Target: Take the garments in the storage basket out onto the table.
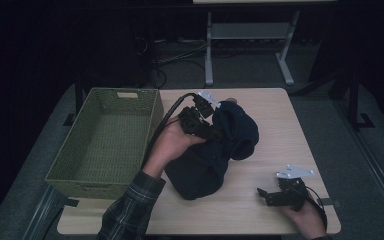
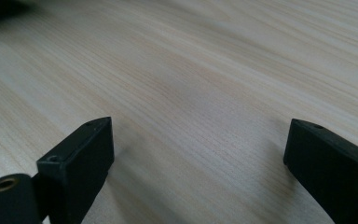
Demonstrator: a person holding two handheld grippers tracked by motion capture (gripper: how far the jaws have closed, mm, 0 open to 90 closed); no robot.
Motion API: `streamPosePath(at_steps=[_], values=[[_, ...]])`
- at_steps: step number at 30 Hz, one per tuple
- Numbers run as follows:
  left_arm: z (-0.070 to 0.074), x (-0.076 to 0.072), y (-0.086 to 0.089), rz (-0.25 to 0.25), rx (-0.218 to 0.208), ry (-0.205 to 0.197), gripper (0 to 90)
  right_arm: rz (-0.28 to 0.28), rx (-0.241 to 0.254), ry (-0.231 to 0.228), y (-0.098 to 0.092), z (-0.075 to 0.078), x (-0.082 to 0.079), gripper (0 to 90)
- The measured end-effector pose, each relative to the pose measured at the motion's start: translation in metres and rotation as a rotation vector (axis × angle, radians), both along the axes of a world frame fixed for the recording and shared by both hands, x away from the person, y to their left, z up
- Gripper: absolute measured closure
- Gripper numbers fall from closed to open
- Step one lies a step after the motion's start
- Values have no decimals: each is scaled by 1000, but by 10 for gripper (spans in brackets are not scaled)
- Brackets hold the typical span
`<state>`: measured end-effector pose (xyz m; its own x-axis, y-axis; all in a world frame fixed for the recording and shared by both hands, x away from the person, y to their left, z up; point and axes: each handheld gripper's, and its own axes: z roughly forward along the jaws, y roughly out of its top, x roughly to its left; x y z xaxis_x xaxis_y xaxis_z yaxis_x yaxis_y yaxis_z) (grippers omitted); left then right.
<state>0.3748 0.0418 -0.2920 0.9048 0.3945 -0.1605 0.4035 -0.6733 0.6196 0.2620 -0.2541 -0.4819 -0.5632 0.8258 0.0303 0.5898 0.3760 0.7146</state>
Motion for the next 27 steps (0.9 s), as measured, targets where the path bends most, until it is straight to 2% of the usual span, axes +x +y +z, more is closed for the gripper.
streamPosePath(at_steps=[5, 6, 7, 8, 11, 14, 15, 18, 19, 20, 23, 27], values=[[-30, 7, -6, 14, 4, 36, 754, 1, 2, 1, 0, 0, 0, 81], [-30, 7, -6, 14, 4, 36, 753, 1, 2, 1, 0, 0, 0, 81], [-41, 10, -6, 22, 1, 45, 753, -1, 2, 2, 0, 0, 0, 80], [-41, 10, -6, 22, 1, 45, 753, -1, 2, 2, 0, 0, 0, 80], [-61, 18, -8, 45, 9, 53, 753, -1, 2, 3, 0, 0, 0, 81], [-69, 22, -8, 59, 18, 62, 753, -2, 2, 4, 0, 0, 0, 81], [-77, 25, -9, 66, 40, 65, 752, -2, 0, 3, 0, 0, 0, 80], [-85, 27, -11, 73, 60, 68, 752, -2, 0, 3, 0, 0, 0, 81], [-93, 29, -13, 78, 87, 67, 751, -1, -1, 2, 0, 0, 0, 80], [-93, 29, -13, 78, 87, 67, 751, -1, -1, 2, 0, 0, 0, 80], [-109, 34, -15, 99, 110, 75, 751, -1, 2, 2, 0, 0, 0, 81], [-118, 38, -16, 106, 132, 70, 751, -2, 2, 2, 0, 0, 0, 81]])
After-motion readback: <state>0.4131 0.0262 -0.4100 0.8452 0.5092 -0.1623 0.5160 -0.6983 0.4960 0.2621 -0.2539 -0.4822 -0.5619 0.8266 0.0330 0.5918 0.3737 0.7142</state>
